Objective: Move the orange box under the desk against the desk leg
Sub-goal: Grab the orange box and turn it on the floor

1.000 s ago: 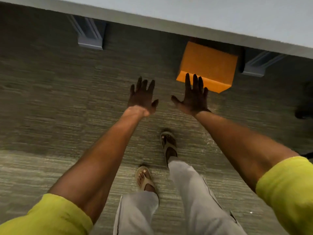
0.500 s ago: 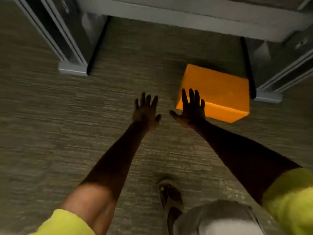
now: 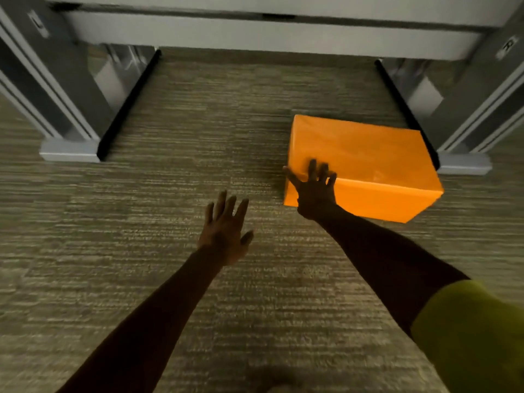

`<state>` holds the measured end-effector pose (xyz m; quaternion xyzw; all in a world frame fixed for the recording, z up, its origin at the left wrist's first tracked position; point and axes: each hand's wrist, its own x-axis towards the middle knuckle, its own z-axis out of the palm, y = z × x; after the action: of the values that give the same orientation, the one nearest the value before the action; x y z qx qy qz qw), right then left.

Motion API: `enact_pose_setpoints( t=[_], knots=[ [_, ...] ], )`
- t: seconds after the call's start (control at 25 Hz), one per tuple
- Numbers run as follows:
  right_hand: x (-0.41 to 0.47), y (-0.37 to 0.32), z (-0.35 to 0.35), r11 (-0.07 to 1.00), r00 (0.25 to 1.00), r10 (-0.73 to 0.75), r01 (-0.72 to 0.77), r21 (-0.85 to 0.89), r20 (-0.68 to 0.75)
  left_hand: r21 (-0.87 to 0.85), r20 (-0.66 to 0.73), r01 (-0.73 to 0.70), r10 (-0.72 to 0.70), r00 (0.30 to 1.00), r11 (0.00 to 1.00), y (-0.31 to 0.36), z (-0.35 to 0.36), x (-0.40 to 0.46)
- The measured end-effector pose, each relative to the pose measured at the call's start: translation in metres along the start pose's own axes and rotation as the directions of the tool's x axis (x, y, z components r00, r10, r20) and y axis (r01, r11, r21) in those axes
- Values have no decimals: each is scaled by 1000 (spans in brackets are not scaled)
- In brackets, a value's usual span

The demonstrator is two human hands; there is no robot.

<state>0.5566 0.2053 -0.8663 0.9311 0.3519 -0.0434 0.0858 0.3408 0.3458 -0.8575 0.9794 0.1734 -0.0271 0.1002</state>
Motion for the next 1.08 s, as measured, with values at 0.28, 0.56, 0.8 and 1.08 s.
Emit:
enact_pose_setpoints(
  t=[0.28, 0.56, 0.8, 1.08],
  knots=[
    [28, -1, -13, 996, 998, -36, 32, -86, -44, -6, -44, -30, 29, 999, 1000, -15, 25, -2],
    [-45, 12, -4, 879, 861, -416, 298, -372, -292, -51, -122, -40, 33, 992, 998, -20, 13, 17],
    [-91, 37, 26, 656, 617, -754, 691, -303, -226, -92, -252, -74, 49, 967, 993, -8, -8, 52],
    [-104, -5, 26, 875, 995, 45, 5, 485, -92, -249, 29, 154, -151, 988, 956, -9, -13, 106]
  ],
)
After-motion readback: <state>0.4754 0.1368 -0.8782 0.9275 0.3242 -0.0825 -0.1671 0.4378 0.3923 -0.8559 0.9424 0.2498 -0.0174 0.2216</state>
